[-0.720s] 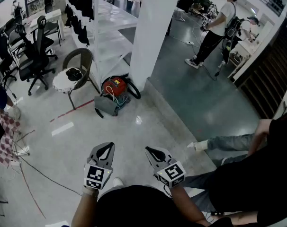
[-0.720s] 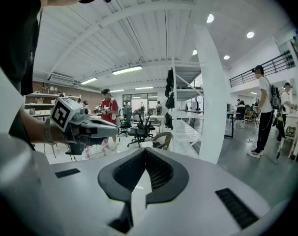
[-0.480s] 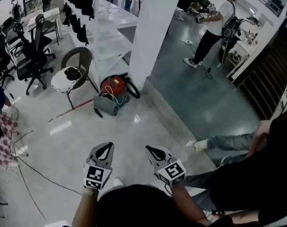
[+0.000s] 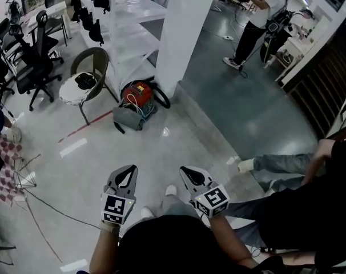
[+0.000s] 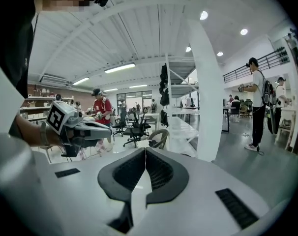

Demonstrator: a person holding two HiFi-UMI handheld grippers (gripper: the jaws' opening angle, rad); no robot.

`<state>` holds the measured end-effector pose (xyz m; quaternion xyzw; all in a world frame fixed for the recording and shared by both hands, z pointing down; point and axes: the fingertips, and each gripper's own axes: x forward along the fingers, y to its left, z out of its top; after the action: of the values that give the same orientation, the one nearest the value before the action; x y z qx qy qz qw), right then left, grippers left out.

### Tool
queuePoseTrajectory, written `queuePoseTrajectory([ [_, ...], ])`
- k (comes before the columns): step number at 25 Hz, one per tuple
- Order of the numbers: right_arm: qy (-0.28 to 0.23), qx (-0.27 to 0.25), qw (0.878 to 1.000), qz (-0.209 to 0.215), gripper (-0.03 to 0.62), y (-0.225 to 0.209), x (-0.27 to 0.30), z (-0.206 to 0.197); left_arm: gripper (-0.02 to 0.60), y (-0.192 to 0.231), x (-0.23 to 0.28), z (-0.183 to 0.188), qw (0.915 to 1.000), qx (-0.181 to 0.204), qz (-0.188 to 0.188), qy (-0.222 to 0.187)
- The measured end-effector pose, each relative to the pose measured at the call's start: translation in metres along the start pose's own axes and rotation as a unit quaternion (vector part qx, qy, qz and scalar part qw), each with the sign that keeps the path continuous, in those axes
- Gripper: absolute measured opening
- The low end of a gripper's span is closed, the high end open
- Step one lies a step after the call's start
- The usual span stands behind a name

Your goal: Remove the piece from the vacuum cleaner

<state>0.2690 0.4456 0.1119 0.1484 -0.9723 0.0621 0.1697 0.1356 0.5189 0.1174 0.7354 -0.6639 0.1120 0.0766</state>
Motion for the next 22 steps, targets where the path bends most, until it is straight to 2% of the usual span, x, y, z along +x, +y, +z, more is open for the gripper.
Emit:
queuePoseTrajectory([
  [5, -0.002, 0.008, 1.000, 0.005, 0.029, -0.025, 0.034, -0.004, 0.020, 0.024, 0.022, -0.014, 0.9998, 0.001, 0.010, 0.015],
  [9, -0.013, 0.008, 1.000, 0.022, 0.029, -0.055, 0.078, 0.010, 0.020, 0.054, 0.054, -0.012, 0.9993, 0.010, 0.025, 0.028],
  [14, -0.020, 0.002, 0.999, 0.041, 0.029, -0.114, 0.144, 0.035, 0.020, 0.104, 0.116, -0.003, 0.9982, 0.013, 0.041, 0.042],
  [22, 0.004, 0.006, 0.996, 0.086, 0.029, -0.218, 0.240, 0.069, 0.020, 0.177, 0.226, 0.028, 0.9934, 0.015, 0.086, 0.075],
])
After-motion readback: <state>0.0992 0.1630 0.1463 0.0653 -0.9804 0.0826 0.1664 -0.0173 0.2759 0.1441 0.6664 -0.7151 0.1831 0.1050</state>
